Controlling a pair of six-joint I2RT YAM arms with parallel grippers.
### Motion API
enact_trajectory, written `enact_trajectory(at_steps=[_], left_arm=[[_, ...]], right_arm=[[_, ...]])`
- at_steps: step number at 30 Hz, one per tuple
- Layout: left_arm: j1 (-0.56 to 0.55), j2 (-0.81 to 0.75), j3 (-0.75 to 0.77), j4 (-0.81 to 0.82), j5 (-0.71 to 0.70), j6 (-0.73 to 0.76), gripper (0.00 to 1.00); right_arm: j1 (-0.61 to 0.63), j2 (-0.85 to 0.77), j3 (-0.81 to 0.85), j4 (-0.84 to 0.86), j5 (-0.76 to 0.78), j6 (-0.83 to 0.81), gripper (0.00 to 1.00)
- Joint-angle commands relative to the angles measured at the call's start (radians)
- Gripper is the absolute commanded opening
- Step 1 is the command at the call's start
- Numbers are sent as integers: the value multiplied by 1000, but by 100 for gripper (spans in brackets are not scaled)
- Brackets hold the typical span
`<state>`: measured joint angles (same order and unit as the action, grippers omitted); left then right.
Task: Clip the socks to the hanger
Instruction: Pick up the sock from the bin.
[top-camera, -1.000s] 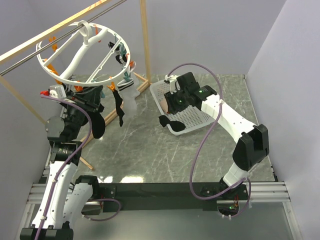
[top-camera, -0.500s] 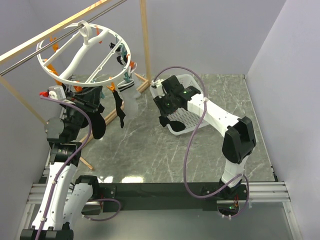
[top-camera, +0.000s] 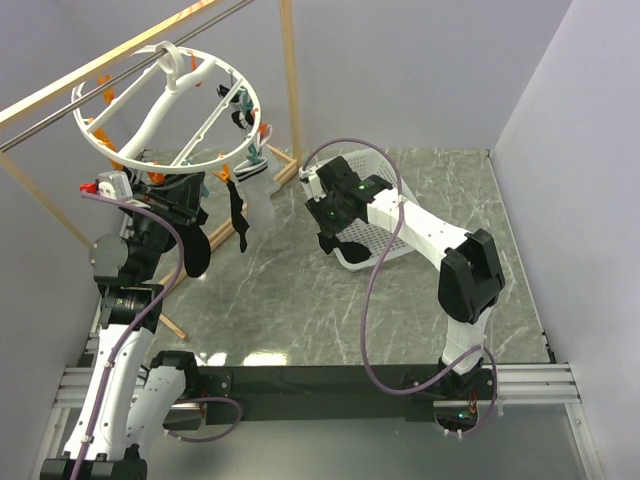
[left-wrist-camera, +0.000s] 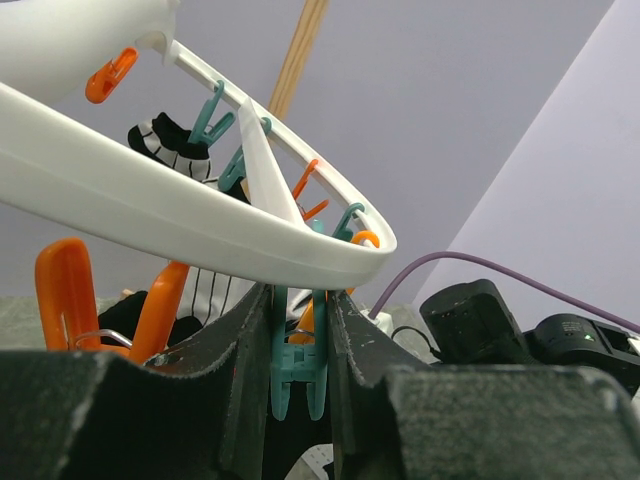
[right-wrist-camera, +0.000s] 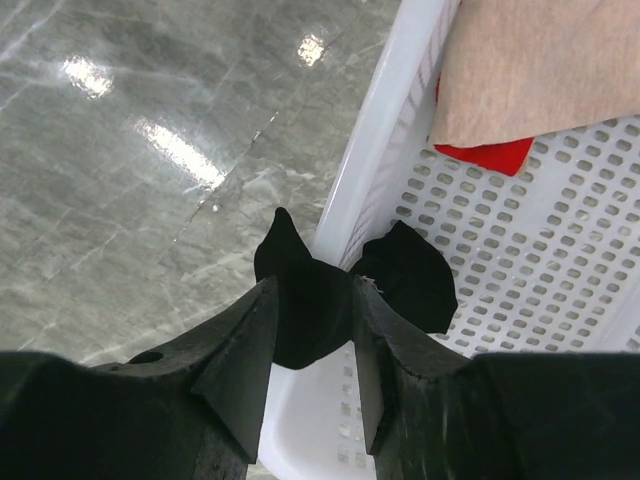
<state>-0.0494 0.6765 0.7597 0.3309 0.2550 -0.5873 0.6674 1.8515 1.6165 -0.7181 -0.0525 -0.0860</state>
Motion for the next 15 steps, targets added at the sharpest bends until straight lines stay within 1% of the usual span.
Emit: enact_trajectory(at_steps=[1, 5, 9, 14, 15], left_arm=[[-3, -12, 53, 31, -10, 14, 6], [-3, -18, 53, 28, -14, 17, 6], [-3, -20, 52, 31, -16, 14, 5], [-3, -25, 49, 30, -20, 12, 5], [-3, -25, 50, 28, -19, 14, 5]], right_arm=[[9, 20, 17, -1, -4, 6, 43], [14, 22, 11, 2, -3, 6, 42], [12, 15, 10, 5, 2, 6, 24], [14, 25, 8, 0, -17, 8, 25], [14, 26, 8, 0, -17, 11, 26]])
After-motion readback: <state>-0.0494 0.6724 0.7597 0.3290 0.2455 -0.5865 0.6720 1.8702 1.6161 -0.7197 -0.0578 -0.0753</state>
